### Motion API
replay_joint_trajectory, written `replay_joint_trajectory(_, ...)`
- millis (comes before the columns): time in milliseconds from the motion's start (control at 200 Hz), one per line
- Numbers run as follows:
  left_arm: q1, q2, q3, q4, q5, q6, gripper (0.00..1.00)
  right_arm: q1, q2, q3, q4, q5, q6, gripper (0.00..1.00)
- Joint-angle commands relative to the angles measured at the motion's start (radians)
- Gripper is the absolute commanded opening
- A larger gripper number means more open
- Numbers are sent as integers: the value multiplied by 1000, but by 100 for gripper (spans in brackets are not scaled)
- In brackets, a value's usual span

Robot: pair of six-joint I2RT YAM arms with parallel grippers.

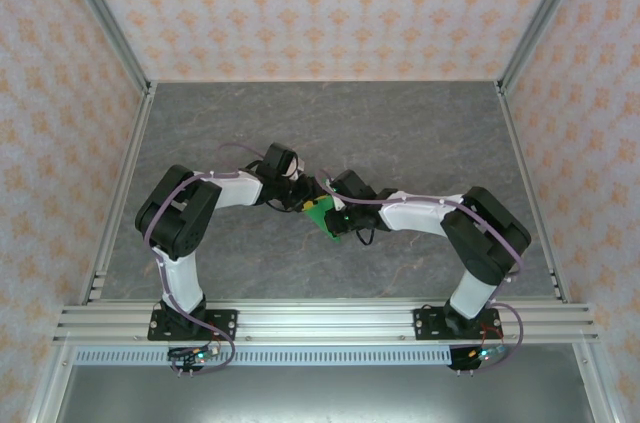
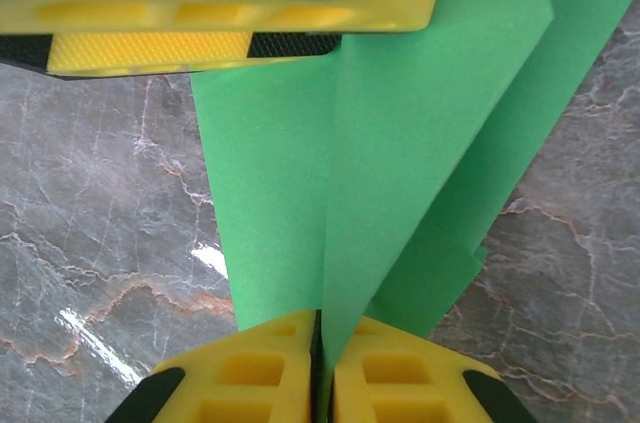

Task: Fold a paper plane with a square sheet of paper (fold left side to right side)
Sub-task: Fourth fold the wing at the center of the table.

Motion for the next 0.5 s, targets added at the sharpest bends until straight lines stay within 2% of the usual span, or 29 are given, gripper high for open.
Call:
replay_joint_trajectory(0, -4, 28, 16, -22, -29, 11, 39, -6, 2, -5, 19, -26, 12, 14)
replay_joint_trajectory(355, -5, 29, 9, -46, -51, 22, 39, -36, -42, -12, 52, -89, 37, 21)
replay_joint_trajectory(495, -5, 29, 10, -51, -52, 26, 39, -78, -106, -22, 59, -135, 58, 28)
